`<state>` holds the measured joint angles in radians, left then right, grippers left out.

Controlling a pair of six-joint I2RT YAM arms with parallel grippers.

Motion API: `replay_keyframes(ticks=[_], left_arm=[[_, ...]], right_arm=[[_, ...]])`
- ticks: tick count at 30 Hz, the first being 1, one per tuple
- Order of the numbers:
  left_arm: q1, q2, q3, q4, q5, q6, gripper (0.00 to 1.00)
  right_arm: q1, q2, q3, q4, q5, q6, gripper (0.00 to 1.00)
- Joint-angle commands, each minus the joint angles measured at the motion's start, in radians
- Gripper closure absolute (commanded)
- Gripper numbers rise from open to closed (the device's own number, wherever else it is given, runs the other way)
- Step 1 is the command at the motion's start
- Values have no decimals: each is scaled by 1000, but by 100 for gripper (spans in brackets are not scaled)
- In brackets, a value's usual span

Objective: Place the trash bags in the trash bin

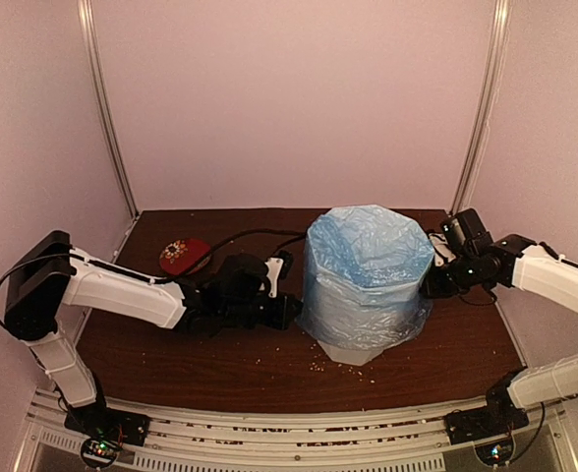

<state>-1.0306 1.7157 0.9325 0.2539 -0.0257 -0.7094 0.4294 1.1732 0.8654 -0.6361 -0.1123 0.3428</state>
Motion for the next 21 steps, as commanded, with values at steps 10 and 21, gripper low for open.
replay_keyframes(ticks=[10,21], left_arm=[[-65,-304,-37,-243,-189,-33,37],[-259,-547,-249,-301,-319,-125,33]], right_arm=[[-5,-216,327,-257,175,6,44],[75,-109,605,-288,28,-57,73]])
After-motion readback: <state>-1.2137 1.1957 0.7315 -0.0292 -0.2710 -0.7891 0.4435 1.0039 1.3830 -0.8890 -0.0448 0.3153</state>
